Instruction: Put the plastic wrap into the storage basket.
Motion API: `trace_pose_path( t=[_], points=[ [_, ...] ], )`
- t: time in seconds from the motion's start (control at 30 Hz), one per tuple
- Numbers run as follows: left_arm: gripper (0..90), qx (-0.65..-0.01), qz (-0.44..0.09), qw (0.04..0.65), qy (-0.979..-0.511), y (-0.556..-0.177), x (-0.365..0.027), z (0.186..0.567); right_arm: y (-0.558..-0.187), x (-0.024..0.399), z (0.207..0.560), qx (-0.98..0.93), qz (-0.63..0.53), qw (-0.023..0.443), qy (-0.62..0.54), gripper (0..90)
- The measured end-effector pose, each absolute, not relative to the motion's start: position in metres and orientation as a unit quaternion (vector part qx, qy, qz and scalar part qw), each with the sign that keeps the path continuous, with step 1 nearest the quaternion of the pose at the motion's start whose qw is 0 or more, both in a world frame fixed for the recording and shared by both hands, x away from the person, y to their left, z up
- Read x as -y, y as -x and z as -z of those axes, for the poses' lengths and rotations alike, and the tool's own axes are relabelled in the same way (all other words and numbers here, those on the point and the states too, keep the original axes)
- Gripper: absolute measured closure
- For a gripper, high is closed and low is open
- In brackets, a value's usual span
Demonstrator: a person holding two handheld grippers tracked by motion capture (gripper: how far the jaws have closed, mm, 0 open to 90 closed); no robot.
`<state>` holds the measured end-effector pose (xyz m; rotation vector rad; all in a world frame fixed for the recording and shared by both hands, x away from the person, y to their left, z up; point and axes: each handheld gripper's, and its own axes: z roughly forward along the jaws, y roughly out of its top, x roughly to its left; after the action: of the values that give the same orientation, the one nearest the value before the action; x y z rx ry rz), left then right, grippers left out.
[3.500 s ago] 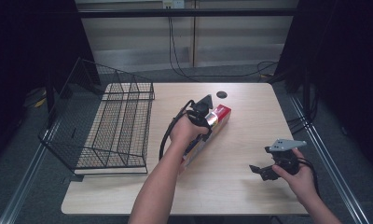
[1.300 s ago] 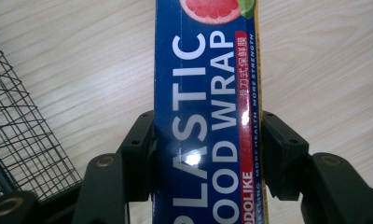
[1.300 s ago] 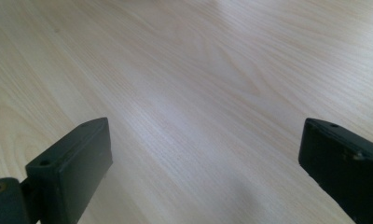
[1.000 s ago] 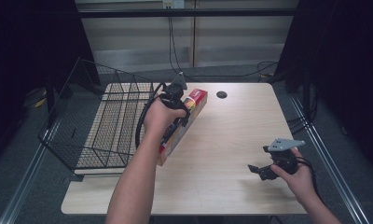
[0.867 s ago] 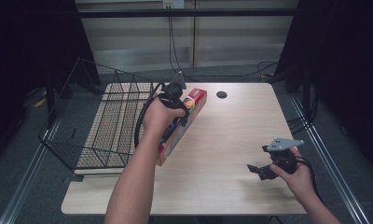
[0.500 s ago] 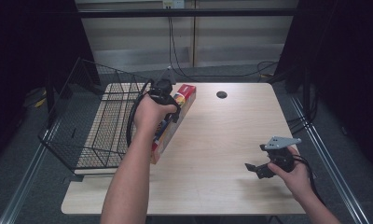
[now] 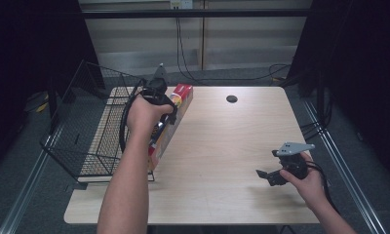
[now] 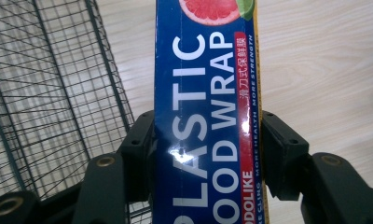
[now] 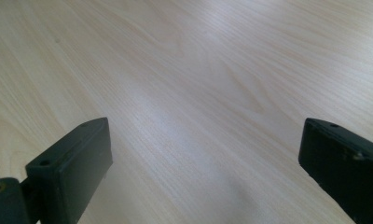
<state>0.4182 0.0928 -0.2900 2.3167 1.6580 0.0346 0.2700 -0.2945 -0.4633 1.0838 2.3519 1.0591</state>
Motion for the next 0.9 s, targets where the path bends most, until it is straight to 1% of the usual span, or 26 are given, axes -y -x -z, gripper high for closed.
trace_pose_path(
  t=[0.9],
  points=[
    [45.5,-0.610,-0.029,0.151,-0.777,-0.414,-0.131,0.258,-0.274,0.287,0.464,-0.835,-0.370,0.169,-0.371,2.4]
  ],
)
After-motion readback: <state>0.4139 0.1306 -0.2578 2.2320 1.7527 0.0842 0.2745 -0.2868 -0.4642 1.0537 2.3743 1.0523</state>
